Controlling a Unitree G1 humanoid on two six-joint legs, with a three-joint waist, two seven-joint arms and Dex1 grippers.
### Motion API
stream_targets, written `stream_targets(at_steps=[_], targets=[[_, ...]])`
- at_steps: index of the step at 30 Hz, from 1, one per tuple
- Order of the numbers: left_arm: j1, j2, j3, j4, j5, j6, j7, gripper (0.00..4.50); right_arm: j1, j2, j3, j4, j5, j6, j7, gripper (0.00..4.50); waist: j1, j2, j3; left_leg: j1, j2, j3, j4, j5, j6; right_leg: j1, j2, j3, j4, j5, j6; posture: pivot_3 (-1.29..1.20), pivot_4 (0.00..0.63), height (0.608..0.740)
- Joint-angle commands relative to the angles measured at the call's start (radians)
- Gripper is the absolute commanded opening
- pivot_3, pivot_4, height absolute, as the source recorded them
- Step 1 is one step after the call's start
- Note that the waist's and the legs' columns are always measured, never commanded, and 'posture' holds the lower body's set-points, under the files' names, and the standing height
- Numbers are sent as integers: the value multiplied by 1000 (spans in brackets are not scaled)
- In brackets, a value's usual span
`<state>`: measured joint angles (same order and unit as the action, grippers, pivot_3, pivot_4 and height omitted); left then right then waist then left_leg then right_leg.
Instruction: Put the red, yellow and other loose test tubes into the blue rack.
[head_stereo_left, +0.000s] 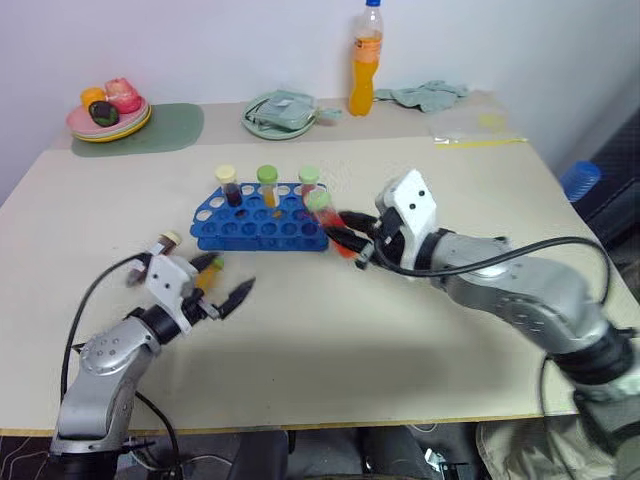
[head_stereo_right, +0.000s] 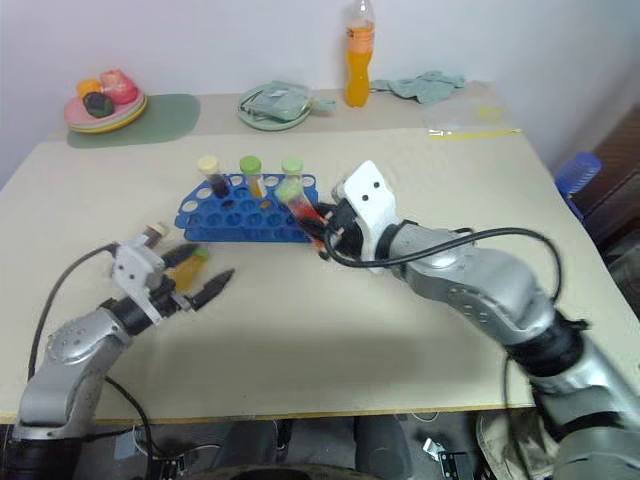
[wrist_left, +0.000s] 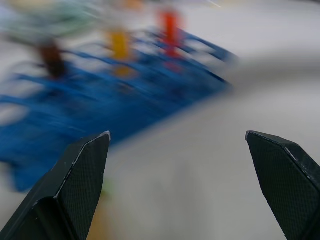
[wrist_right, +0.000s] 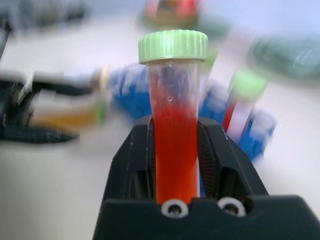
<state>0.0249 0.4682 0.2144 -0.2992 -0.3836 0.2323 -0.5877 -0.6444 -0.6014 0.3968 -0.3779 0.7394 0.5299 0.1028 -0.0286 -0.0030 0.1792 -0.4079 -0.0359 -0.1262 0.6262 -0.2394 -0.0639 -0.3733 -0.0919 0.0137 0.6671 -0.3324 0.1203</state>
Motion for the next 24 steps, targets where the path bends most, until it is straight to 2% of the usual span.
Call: stream_targets(at_steps=[1,4,8,24], targets=[[-19,-3,3,-22,17,19,48,4500,-15,148,1,123,-195,-151,16,680,-5,0,0,0,0,0,0,0,0,0,0,0,0,0,0,0,150,740],[-48,-8,-24,-47,23,50,76,4500,-1,244,50,225,-346,-261,68,680,-5,0,0,0,0,0,0,0,0,0,0,1,0,0,0,0,150,740],[-65,4,-32,-89,16,94,87,4500,25,338,26,334,-449,-358,102,680,-8,0,0,0,0,-1,0,1,-1,-1,0,1,0,0,0,0,150,740],[5,52,1,-142,-29,137,45,4500,-14,537,-76,611,-616,-500,196,680,-16,0,0,0,0,-2,-2,2,-3,-2,0,2,1,0,0,0,150,740]])
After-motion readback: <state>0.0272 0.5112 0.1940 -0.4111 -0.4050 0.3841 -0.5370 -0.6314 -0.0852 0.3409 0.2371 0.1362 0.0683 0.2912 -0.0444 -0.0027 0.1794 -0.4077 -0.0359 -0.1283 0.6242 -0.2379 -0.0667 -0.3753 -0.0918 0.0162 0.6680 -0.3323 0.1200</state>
